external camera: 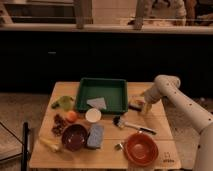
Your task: Wipe red bowl with eraser
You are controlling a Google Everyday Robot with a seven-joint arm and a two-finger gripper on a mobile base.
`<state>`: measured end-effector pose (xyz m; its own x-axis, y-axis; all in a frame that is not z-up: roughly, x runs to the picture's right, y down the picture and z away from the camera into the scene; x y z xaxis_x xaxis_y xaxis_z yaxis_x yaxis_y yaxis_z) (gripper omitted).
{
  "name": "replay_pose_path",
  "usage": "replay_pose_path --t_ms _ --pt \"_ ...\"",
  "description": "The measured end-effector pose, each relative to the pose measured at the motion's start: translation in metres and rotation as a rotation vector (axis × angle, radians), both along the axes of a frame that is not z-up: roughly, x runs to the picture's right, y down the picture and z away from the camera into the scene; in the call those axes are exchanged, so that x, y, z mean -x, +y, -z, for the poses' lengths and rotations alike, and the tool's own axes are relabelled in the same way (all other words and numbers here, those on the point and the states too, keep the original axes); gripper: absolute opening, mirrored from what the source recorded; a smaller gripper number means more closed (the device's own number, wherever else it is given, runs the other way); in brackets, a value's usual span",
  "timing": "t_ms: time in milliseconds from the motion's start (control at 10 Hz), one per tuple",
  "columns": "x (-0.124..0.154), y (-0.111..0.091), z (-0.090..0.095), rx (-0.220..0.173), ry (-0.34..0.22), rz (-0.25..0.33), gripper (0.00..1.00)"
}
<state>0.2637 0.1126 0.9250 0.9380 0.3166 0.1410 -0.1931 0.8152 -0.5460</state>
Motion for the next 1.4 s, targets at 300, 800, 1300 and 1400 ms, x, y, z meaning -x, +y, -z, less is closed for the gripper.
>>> replay_pose_path --t_ms 300,800,1300,1400 --pt "0.006 0.002 -0.004 0.013 -0.01 -0.024 0.73" --pt "0.008 0.01 -0.015 0.032 -0.034 -0.051 0.2" --pt "-0.004 0.008 -0.005 0.021 -0.054 -0.054 0.08" --pt "-0.002 0.004 -0.001 0.012 -0.062 -0.048 0.08"
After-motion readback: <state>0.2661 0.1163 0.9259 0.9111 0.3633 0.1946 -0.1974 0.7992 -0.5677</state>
